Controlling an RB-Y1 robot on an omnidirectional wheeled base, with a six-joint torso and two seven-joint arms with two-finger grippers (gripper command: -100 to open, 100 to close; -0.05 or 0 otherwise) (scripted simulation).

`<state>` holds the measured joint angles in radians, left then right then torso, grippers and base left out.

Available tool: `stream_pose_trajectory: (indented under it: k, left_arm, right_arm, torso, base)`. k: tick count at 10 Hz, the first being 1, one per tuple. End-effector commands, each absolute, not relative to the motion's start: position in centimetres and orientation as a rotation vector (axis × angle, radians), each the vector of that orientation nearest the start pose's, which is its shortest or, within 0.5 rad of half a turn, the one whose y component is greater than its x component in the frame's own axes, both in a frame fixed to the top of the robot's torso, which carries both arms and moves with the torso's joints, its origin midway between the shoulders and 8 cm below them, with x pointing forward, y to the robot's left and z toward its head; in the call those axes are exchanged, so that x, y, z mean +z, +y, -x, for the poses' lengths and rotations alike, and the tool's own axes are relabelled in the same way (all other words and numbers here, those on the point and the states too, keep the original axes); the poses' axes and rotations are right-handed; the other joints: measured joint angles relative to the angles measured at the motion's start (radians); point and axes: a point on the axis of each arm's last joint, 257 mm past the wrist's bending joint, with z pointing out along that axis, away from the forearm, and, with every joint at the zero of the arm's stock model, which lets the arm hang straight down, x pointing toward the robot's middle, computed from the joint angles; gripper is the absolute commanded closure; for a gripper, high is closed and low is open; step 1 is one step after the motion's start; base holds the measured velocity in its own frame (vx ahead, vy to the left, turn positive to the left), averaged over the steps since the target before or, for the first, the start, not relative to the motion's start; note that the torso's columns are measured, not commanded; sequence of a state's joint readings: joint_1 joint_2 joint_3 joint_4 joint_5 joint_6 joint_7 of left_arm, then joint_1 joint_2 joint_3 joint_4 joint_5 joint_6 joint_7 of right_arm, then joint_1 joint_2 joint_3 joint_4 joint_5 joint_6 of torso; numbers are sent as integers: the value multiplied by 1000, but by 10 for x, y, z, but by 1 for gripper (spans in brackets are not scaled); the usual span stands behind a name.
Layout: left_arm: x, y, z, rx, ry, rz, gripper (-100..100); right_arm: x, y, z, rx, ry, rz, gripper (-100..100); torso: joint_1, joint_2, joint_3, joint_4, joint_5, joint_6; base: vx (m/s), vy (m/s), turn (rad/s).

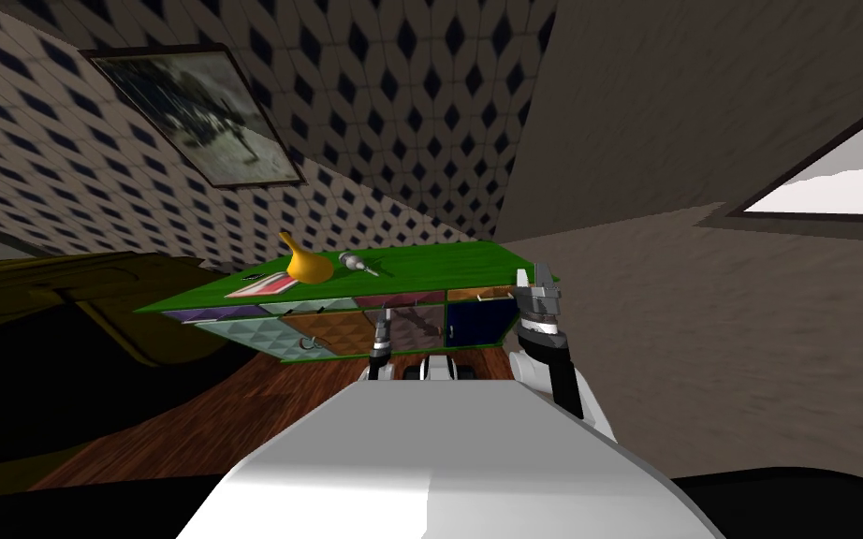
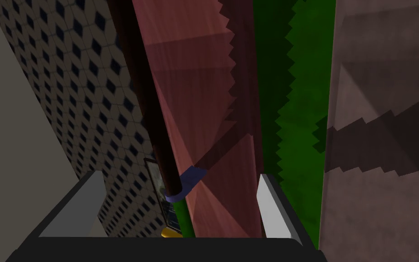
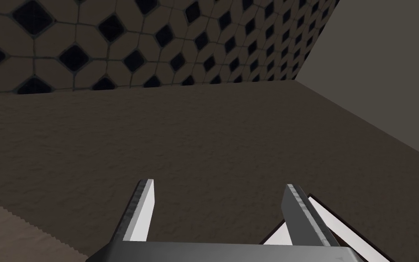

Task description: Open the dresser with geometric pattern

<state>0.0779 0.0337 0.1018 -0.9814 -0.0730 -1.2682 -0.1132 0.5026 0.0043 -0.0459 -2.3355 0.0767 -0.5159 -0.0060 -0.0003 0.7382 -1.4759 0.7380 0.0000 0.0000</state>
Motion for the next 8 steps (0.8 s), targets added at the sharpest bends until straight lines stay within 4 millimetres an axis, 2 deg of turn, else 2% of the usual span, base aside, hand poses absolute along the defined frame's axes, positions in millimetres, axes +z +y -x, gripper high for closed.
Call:
stream_pose_trajectory:
  k: [1,2,3,7,8]
  left_arm:
    - [-224,266,-421,-1217,813,648,-100]
    - [-226,266,-417,-1216,813,648,-100]
    - [-231,265,-408,-1214,812,649,100]
    - [-244,264,-381,-1208,809,651,100]
    - [-241,265,-387,-1209,807,652,100]
  right_arm:
    - [51,-281,-328,1227,604,-553,0]
    - [51,-281,-328,1227,604,-553,0]
    - [51,-281,-328,1227,604,-553,0]
    - [51,-281,-328,1226,604,-553,0]
    - [51,-281,-328,1226,604,-553,0]
  torso:
    - [0,-1,0,0,0,0]
    - [0,0,0,1,-1,0]
    - [0,0,0,1,0,0]
    - [-2,1,1,1,-1,1]
    - [-1,0,1,-1,1,1]
  base:
    - [-27,-13,12]
    - [-12,-6,3]
    - [17,11,-19]
    - [30,11,-17]
    - [6,6,0]
